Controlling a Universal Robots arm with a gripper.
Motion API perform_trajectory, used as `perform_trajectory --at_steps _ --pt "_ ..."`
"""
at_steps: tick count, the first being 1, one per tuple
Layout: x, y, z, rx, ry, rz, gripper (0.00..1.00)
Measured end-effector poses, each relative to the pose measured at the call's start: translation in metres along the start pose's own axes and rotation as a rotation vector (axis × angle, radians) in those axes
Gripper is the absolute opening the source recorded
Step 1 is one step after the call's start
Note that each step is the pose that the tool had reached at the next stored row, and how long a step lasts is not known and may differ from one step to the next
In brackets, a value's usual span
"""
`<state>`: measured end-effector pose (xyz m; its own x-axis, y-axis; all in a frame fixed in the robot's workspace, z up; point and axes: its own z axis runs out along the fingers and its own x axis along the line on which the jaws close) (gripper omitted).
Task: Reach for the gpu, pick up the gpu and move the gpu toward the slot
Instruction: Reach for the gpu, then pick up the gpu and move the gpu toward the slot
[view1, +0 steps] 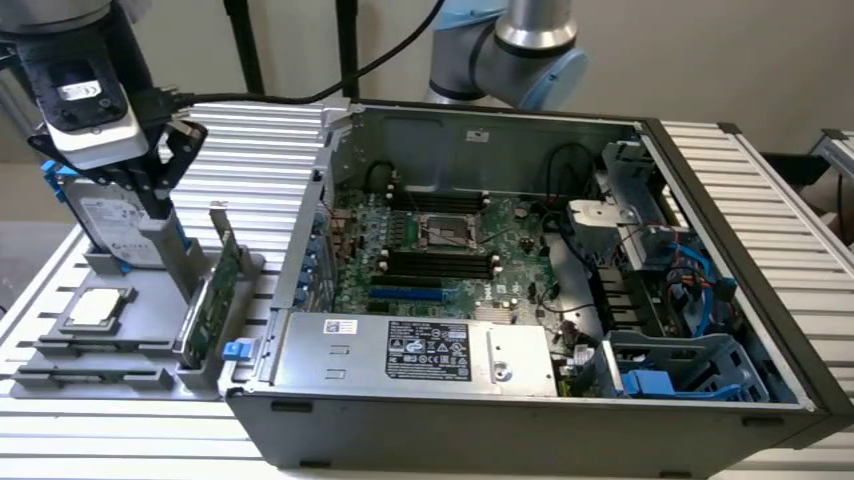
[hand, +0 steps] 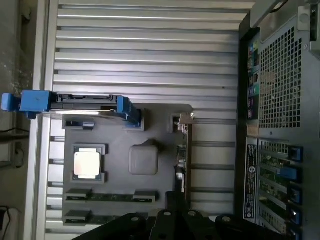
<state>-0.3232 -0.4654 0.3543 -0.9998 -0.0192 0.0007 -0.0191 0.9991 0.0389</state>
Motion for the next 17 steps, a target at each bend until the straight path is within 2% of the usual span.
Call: perform_trajectory --at_steps 3,5,17 --pt "-0.011 -0.0068 0.0001 0.0001 0.0002 0.0 0.11" --pt "-0.015 -0.0083 0.0001 -0.0001 0.0002 0.0 0.11" --pt "-0.015 -0.0083 0.0001 -0.0002 0.0003 0.0 0.11"
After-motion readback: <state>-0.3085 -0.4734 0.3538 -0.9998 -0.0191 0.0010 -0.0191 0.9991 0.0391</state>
